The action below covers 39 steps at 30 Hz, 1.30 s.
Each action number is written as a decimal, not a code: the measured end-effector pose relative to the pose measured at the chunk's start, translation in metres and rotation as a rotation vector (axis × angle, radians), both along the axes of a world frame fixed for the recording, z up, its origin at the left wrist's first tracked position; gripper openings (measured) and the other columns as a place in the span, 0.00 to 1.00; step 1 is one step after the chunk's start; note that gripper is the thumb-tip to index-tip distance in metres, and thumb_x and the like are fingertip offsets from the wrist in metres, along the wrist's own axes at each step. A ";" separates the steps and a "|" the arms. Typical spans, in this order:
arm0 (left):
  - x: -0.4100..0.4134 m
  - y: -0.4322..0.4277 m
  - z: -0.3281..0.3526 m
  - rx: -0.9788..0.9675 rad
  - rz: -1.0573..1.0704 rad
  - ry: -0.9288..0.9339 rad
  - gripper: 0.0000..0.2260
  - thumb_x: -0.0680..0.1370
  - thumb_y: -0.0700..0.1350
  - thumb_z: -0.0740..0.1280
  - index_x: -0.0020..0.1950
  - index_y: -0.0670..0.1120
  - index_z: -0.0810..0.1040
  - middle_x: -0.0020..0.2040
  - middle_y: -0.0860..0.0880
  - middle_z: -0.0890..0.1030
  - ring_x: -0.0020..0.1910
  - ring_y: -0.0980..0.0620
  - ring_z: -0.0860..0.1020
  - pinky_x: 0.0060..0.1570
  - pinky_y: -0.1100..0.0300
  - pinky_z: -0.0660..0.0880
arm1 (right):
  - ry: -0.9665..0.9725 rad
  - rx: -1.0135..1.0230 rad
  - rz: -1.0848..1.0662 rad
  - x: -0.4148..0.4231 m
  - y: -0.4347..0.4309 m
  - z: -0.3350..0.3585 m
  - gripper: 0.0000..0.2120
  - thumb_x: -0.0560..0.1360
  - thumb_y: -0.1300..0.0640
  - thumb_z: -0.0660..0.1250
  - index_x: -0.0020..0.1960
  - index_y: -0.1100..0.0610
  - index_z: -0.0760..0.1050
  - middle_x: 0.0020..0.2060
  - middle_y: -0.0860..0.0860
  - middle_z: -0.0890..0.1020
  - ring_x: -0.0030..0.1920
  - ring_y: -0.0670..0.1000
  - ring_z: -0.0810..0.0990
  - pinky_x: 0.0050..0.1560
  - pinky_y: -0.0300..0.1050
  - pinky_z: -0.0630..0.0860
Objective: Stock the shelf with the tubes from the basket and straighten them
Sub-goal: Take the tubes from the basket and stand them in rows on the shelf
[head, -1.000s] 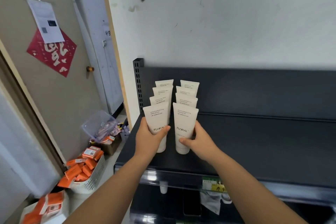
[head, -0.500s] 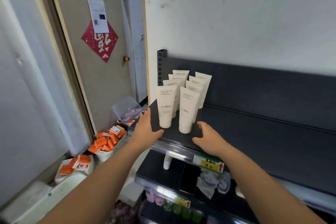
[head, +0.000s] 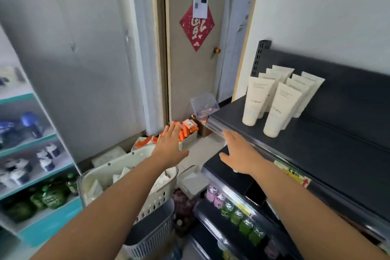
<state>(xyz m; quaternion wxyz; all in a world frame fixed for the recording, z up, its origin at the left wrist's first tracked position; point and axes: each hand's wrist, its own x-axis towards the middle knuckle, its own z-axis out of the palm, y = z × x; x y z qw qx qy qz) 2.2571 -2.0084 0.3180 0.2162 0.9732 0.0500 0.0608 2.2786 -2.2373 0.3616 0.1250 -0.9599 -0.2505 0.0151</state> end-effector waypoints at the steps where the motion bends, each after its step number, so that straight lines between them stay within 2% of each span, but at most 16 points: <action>1: -0.006 0.011 -0.002 0.003 0.024 0.007 0.42 0.76 0.53 0.67 0.80 0.47 0.42 0.80 0.48 0.43 0.79 0.46 0.43 0.76 0.49 0.47 | -0.010 -0.008 0.029 0.000 0.013 -0.002 0.34 0.78 0.51 0.63 0.78 0.59 0.51 0.76 0.55 0.59 0.76 0.55 0.57 0.74 0.51 0.58; 5: -0.026 0.061 -0.014 0.007 0.123 0.039 0.42 0.76 0.52 0.67 0.80 0.47 0.42 0.80 0.48 0.43 0.79 0.47 0.43 0.75 0.50 0.45 | 0.000 -0.024 0.148 0.004 0.069 -0.010 0.35 0.78 0.53 0.62 0.78 0.60 0.47 0.78 0.55 0.55 0.77 0.55 0.54 0.75 0.48 0.54; 11: -0.034 0.145 -0.034 -0.003 0.218 0.114 0.43 0.75 0.52 0.69 0.80 0.47 0.44 0.80 0.48 0.44 0.79 0.47 0.44 0.76 0.49 0.49 | 0.037 -0.039 0.275 0.026 0.153 -0.032 0.35 0.78 0.54 0.63 0.78 0.60 0.48 0.78 0.55 0.54 0.77 0.54 0.54 0.74 0.46 0.53; 18: -0.023 0.217 -0.078 0.013 0.208 0.239 0.43 0.76 0.51 0.69 0.80 0.46 0.42 0.80 0.49 0.43 0.79 0.48 0.44 0.76 0.53 0.47 | 0.144 -0.080 0.331 0.066 0.242 -0.077 0.40 0.78 0.51 0.63 0.79 0.58 0.43 0.79 0.54 0.50 0.78 0.54 0.51 0.76 0.48 0.53; 22: -0.015 0.240 -0.122 0.002 0.180 0.350 0.43 0.76 0.50 0.69 0.80 0.47 0.43 0.80 0.48 0.44 0.79 0.48 0.45 0.77 0.51 0.49 | 0.278 -0.073 0.303 0.063 0.274 -0.117 0.38 0.78 0.52 0.63 0.79 0.58 0.45 0.78 0.54 0.52 0.77 0.53 0.53 0.75 0.46 0.52; 26: -0.003 0.250 -0.158 -0.054 0.166 0.447 0.42 0.76 0.48 0.68 0.80 0.48 0.43 0.80 0.49 0.44 0.79 0.48 0.45 0.75 0.52 0.47 | 0.463 -0.113 0.243 0.061 0.286 -0.165 0.38 0.79 0.51 0.63 0.79 0.56 0.43 0.79 0.52 0.51 0.78 0.52 0.53 0.75 0.48 0.54; 28: -0.001 0.251 -0.174 -0.079 0.177 0.488 0.41 0.76 0.48 0.68 0.80 0.47 0.45 0.80 0.48 0.47 0.79 0.47 0.47 0.75 0.51 0.49 | 0.522 -0.139 0.205 0.065 0.287 -0.184 0.39 0.78 0.50 0.64 0.79 0.56 0.44 0.78 0.53 0.53 0.77 0.52 0.57 0.75 0.49 0.57; 32: -0.004 0.253 -0.204 -0.112 0.234 0.589 0.39 0.75 0.50 0.69 0.79 0.46 0.51 0.75 0.42 0.61 0.74 0.42 0.62 0.70 0.49 0.63 | 0.632 -0.180 0.119 0.078 0.286 -0.215 0.38 0.78 0.51 0.64 0.79 0.55 0.46 0.77 0.54 0.58 0.74 0.54 0.62 0.72 0.50 0.63; 35: -0.002 0.255 -0.223 -0.182 0.260 0.643 0.39 0.74 0.51 0.70 0.78 0.46 0.52 0.73 0.40 0.64 0.71 0.39 0.65 0.69 0.46 0.65 | 0.698 -0.228 0.080 0.090 0.290 -0.234 0.31 0.78 0.51 0.63 0.77 0.57 0.55 0.73 0.55 0.64 0.72 0.55 0.66 0.69 0.49 0.66; 39: 0.008 0.264 -0.240 -0.223 0.332 0.681 0.37 0.73 0.47 0.70 0.77 0.46 0.54 0.69 0.40 0.68 0.66 0.40 0.71 0.63 0.48 0.71 | 0.753 -0.268 0.057 0.094 0.299 -0.263 0.23 0.77 0.50 0.65 0.69 0.56 0.66 0.64 0.54 0.75 0.66 0.55 0.72 0.65 0.51 0.70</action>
